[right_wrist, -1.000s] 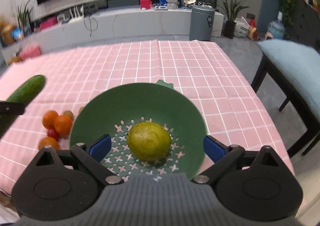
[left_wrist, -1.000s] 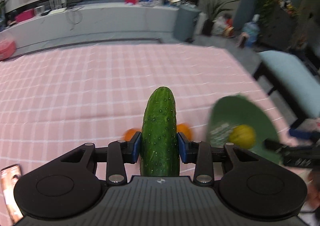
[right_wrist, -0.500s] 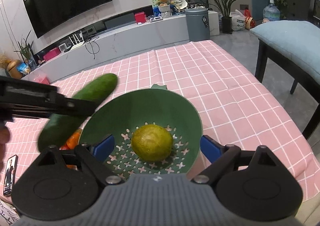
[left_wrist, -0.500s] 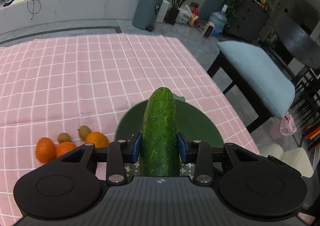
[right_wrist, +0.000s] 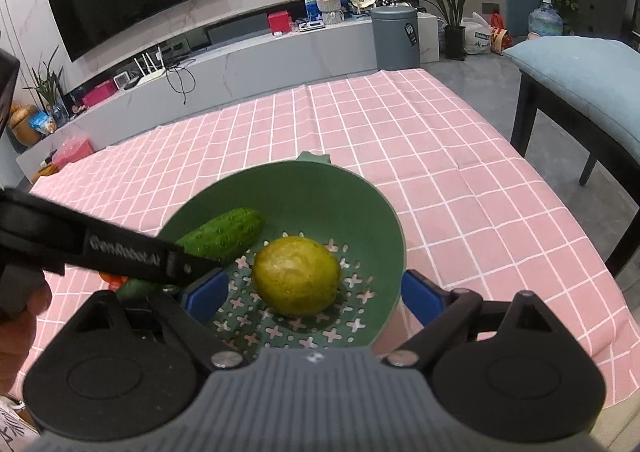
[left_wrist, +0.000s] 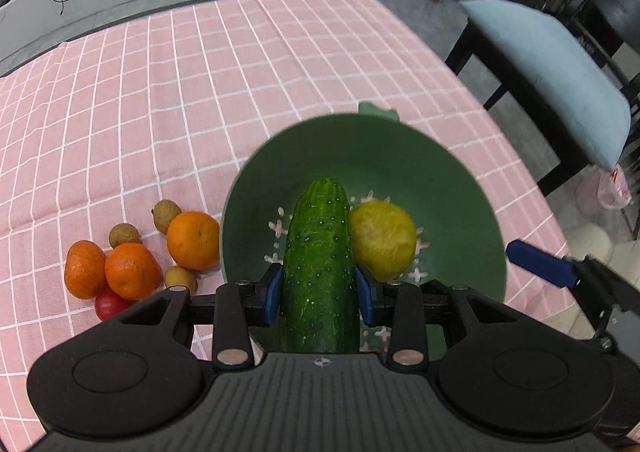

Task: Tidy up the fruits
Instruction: 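Lift the cucumber with the left gripper and lower it into the colander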

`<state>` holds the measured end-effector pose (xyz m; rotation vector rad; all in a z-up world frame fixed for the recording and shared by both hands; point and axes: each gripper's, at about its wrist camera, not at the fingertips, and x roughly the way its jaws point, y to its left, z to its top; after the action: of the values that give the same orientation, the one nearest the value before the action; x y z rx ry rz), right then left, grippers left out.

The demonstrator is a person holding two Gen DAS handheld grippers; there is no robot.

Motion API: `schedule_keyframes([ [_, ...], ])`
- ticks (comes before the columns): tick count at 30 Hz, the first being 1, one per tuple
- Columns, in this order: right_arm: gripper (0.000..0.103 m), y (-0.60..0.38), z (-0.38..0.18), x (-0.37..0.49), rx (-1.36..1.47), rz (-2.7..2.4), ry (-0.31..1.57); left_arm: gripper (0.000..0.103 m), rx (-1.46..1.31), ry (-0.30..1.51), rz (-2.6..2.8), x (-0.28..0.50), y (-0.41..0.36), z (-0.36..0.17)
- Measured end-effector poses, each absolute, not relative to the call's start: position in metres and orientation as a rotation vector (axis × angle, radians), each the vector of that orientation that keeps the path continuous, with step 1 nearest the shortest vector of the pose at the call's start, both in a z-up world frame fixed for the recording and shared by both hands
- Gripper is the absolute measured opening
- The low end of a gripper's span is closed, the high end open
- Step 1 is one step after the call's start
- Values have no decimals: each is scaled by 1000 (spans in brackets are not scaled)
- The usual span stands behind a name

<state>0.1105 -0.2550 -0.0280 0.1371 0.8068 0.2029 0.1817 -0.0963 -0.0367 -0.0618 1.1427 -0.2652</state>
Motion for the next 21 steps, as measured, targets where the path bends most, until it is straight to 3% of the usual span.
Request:
schedule_keyframes([
  [6, 90, -255, -31, 114, 126, 191, 830, 45, -53, 1156, -252, 184, -94, -38],
  [12, 90, -255, -30, 112, 109, 174, 826, 65, -51, 1101, -269, 175, -86, -27],
  [21, 90, -253, -18, 101, 101, 135, 761, 66, -30, 968, -308, 142, -71, 7],
])
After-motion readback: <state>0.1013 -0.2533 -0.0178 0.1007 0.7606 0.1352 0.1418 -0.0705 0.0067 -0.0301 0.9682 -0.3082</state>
